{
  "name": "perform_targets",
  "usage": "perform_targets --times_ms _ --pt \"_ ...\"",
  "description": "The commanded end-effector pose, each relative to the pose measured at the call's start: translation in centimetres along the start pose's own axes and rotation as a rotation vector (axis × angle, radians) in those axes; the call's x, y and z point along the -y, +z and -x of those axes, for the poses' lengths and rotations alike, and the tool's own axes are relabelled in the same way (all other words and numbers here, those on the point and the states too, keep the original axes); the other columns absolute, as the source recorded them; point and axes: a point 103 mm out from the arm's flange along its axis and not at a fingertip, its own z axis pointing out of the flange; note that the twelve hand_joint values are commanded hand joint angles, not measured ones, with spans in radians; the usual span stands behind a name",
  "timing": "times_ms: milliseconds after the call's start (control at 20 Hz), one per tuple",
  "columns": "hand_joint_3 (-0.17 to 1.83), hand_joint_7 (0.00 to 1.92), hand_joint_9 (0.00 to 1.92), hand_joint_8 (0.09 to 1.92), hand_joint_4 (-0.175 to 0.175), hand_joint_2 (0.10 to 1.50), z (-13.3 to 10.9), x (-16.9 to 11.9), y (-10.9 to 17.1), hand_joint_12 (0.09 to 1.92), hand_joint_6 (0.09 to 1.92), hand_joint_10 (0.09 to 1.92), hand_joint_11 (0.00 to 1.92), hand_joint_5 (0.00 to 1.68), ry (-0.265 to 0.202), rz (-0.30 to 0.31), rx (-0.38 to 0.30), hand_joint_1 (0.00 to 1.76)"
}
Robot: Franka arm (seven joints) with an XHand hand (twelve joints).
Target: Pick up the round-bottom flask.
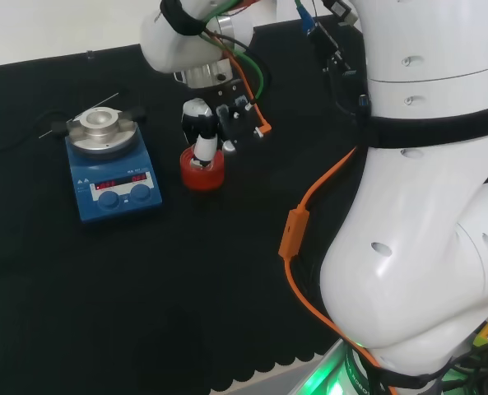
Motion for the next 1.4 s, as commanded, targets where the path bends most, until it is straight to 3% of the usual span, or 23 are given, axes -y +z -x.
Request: perform_targets --times_ms 50,550,750,1400 --pt "0.94 1.08 1.37 0.91 -0.175 0.35 -0.3 0.06 -0.1 1.02 1.09 0.64 1.34 0.71 0.004 0.014 -0.007 1.04" --pt "0.94 1.3 1.57 0.76 -0.175 0.39 -0.27 0.32 -0.23 0.89 0.91 0.47 1.52 1.01 0.018 0.066 -0.021 1.14" --pt "0.75 1.37 1.61 0.69 -0.175 0.59 -0.26 0.3 0.05 0.87 0.72 0.4 1.56 1.24 0.023 0.082 -0.031 1.2" --pt "0.78 1.43 1.67 0.64 -0.175 0.58 -0.05 -0.39 -0.31 0.84 0.67 0.33 1.62 1.3 0.033 0.105 -0.032 1.21"
